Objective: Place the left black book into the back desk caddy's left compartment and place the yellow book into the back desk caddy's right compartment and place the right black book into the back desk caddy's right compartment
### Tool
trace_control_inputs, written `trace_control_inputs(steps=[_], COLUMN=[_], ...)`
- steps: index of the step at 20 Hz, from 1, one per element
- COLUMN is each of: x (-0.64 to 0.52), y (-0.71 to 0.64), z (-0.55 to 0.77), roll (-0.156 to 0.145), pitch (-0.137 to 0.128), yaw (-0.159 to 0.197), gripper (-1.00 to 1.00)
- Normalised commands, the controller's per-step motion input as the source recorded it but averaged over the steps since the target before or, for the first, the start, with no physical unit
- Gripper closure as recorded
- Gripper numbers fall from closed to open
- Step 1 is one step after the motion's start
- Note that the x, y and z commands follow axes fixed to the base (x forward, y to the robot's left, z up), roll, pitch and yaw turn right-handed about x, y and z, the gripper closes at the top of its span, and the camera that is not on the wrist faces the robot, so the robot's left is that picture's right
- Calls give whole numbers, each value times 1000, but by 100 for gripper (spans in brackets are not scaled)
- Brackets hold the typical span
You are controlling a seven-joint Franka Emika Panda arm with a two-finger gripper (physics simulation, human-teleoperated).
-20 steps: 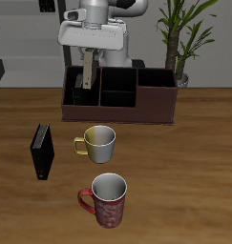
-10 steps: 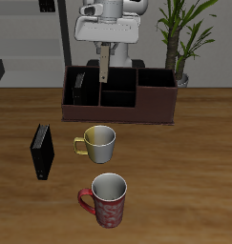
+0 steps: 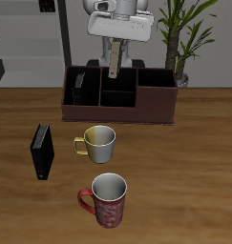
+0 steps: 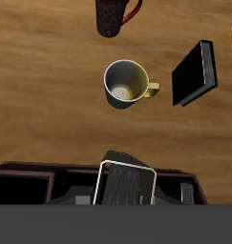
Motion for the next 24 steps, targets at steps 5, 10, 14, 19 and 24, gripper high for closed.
trace_control_inputs(steps=[5,10,14,19,24], x=[-91,-27,-13,-37,-31], y=[447,212,430,386,301], z=[-3,18,-70,-29,-67], roll=[13,-4,51,44,15], pitch=[12,6,15,10,7], yaw=[-57,-33,-4,4,1], gripper=[100,100,100,100,100])
